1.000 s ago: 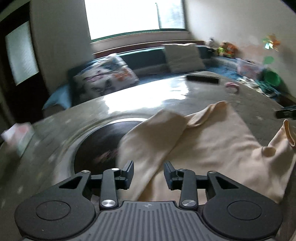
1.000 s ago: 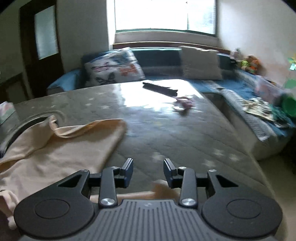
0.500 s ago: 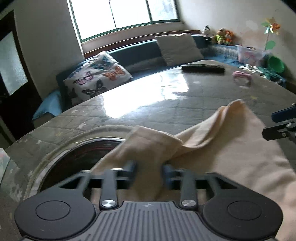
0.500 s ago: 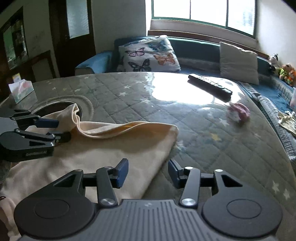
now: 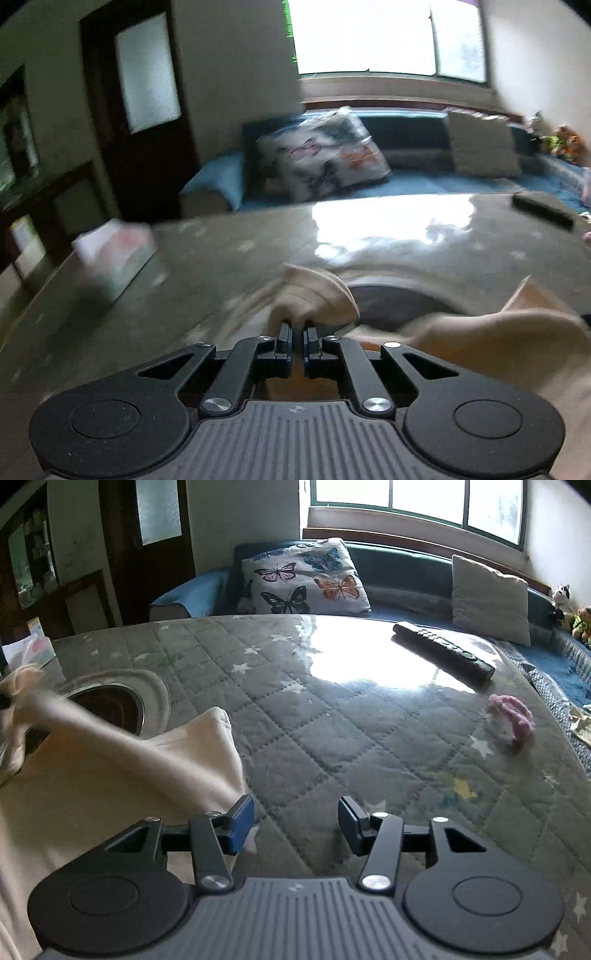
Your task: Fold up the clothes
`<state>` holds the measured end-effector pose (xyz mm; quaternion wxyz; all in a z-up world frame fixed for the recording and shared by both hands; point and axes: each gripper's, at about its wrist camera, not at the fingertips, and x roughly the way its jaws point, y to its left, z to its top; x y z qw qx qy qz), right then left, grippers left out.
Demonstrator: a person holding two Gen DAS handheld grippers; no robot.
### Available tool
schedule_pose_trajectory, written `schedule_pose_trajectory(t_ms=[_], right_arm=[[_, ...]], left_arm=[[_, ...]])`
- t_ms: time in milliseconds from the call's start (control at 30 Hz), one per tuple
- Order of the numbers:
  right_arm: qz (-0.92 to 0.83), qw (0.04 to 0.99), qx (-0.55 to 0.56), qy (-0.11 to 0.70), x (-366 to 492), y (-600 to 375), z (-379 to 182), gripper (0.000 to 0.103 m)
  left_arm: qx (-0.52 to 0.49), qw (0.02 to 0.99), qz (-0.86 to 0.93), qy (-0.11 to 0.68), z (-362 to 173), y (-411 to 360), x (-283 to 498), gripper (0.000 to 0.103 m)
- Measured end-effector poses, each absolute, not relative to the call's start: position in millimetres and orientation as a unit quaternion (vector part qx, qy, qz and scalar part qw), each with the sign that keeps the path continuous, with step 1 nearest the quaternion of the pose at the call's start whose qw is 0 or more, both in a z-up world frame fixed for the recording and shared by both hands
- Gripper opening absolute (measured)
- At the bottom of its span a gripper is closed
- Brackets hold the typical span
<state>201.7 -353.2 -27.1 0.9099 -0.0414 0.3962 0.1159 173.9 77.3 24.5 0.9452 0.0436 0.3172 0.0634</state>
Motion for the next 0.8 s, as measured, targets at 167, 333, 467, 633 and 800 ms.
schedule_pose_trajectory(t_ms=[167,333,467,633,800], right_arm=[[0.122,0.909,-0.042,0.397,209,-345,-27,0.050],[0.147,0.911,-0.043,0.382,216,-333,-14,0.049],[0.167,0.907,-0.048,0.382,230,-320,-14,0.049],[0.181,0.902,-0.049,0.389,252,-303,-23,0.045],[0.188,0.897,-0.047,0.397,266,-297,-28,0.015]], left_arm=[[0.040,0.927,0.140,0.347,15,131,149,0.007],[0.031,0.894,0.215,0.392,5,174,120,0.011],[0.034,0.887,0.235,0.396,8,189,104,0.019],[0.067,0.903,0.192,0.379,17,180,98,0.044],[0.107,0.918,0.090,0.370,14,137,121,0.044]])
